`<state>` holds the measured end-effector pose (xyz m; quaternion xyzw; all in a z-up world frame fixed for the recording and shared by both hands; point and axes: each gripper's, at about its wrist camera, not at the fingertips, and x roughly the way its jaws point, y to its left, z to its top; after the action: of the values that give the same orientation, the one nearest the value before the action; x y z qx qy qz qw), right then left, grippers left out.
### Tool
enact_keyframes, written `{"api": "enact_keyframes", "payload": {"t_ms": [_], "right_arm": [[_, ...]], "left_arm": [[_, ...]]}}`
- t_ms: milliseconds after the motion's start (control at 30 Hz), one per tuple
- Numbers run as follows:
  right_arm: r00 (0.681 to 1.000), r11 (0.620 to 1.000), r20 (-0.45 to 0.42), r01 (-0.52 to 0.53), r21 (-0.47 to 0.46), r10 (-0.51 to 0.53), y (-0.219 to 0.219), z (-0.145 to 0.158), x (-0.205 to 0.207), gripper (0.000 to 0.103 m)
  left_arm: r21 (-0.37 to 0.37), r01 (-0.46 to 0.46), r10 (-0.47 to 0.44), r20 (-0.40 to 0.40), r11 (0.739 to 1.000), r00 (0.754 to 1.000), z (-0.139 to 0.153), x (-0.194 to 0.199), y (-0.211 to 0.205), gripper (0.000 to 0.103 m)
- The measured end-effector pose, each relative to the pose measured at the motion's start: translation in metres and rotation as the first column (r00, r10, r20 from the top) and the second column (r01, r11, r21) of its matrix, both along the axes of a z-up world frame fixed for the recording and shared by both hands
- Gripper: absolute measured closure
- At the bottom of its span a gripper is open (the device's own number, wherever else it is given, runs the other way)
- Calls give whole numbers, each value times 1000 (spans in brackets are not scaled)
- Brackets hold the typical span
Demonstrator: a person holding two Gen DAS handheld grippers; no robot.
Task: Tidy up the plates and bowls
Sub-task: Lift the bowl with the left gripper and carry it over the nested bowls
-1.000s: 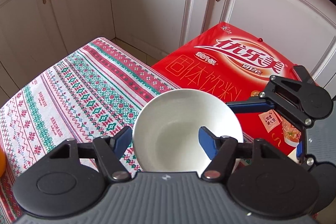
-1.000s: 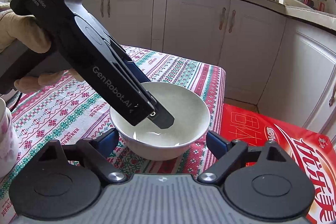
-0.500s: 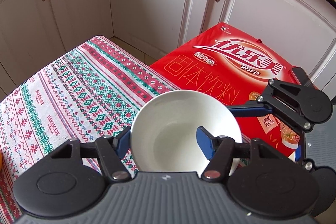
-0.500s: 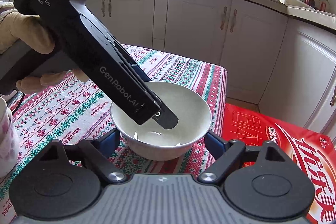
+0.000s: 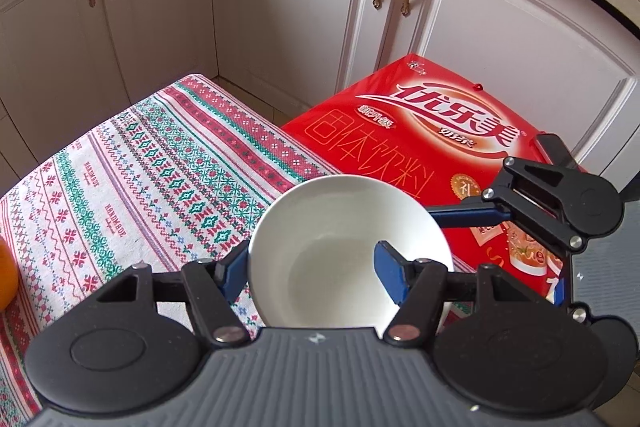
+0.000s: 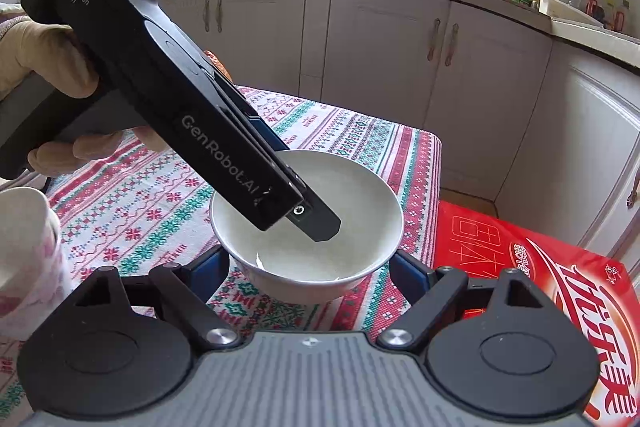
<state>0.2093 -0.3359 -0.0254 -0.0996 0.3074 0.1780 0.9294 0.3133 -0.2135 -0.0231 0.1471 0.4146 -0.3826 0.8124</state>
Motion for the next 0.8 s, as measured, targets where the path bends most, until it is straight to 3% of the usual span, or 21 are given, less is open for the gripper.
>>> {"api": "enact_keyframes", "payload": {"t_ms": [800], "right_arm": [[993,995,67,-96,-29,98,62,57,-94,13]], "left_arm": [[-63,-73,77,65,995,995,54,-95,76,39]]}}
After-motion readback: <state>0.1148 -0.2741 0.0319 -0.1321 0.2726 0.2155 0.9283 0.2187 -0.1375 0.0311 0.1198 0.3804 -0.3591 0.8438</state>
